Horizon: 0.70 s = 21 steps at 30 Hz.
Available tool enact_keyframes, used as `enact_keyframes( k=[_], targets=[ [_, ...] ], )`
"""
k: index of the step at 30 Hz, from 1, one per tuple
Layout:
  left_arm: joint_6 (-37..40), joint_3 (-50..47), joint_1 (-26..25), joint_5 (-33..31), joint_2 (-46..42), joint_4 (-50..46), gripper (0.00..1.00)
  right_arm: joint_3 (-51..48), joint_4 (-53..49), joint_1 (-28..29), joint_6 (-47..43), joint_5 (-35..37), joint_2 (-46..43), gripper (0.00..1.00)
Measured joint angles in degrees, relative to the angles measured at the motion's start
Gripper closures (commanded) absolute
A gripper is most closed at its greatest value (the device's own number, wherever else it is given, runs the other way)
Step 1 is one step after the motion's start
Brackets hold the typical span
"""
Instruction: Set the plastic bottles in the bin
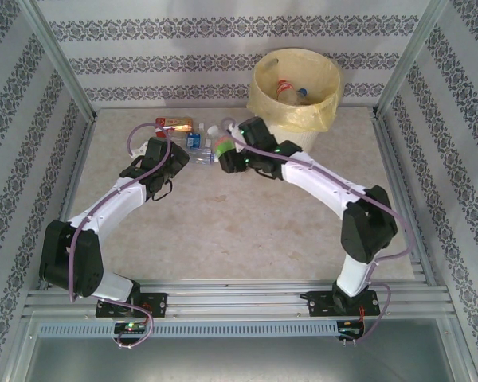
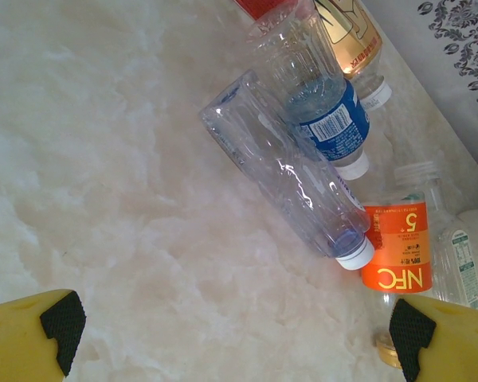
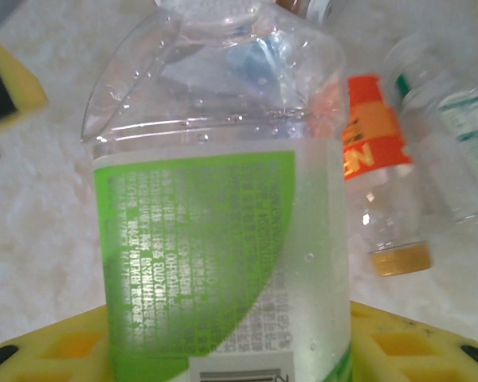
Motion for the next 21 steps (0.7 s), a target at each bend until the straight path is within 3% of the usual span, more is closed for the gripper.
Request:
enact_keyframes(
  k=[13,21],
  targets=[
    [-0.2,0.0,0.0,1.2,0.7,0.1,0.01,13.6,0.8,-10.6,-0.3,-3.0,-3.9,0.52],
    [-0.2,-0.1,0.0,1.3,0.6,0.1,0.01,25.8,1.0,-19.2,1.4,-0.4,1.2,0.50]
  ],
)
